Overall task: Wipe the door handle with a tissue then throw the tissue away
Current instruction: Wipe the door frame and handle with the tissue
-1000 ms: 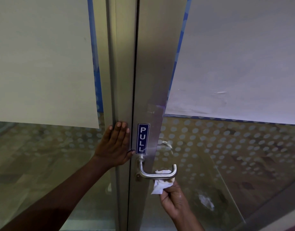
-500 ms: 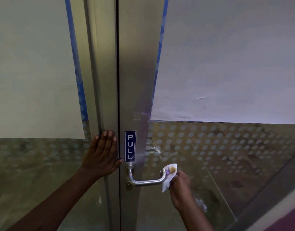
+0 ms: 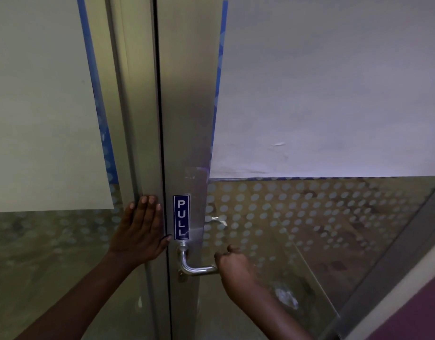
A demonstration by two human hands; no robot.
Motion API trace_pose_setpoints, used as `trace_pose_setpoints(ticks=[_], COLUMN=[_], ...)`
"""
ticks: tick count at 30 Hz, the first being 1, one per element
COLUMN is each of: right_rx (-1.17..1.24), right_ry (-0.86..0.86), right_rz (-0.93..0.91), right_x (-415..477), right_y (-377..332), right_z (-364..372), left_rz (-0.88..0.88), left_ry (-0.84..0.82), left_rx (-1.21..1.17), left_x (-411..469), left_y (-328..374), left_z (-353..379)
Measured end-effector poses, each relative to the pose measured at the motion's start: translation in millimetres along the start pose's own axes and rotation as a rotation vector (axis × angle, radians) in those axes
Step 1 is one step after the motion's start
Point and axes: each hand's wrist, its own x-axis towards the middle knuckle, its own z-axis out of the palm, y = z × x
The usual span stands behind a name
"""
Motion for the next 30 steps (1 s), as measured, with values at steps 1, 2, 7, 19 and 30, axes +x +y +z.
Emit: trace_pose_setpoints(ticks=[1,2,7,19,30], right_rx=[-0.025,-0.045,-0.092,0.062,1.014], right_ry=[-0.01,-0.018,0.014,0.03,0.322], right_rz=[0.004,0.006,0.058,0.153,0.237], right_x=[-0.1,-0.2,-5.2,-7.6,-23.5], right_y=[-3.0,-6.2,-24.8,-66.0,-99.9], right_z=[-0.4,-0.9,-1.2,-15.0,-11.6], left_rz=[0.002,0.003,0.012,0.027,-0.223], left_ry=[0.0,-0.002,-0.012,-0.025,0.003], left_rx=[0.0,-0.001,-0.012,-0.044,-0.426], left_x=[0.1,0.1,0.6,-1.3,0.4], left_y=[-0.2,-0.5,-1.5,-2.1,11.5], left_z=[-0.1,-0.4,-2.3,-2.4,-19.5])
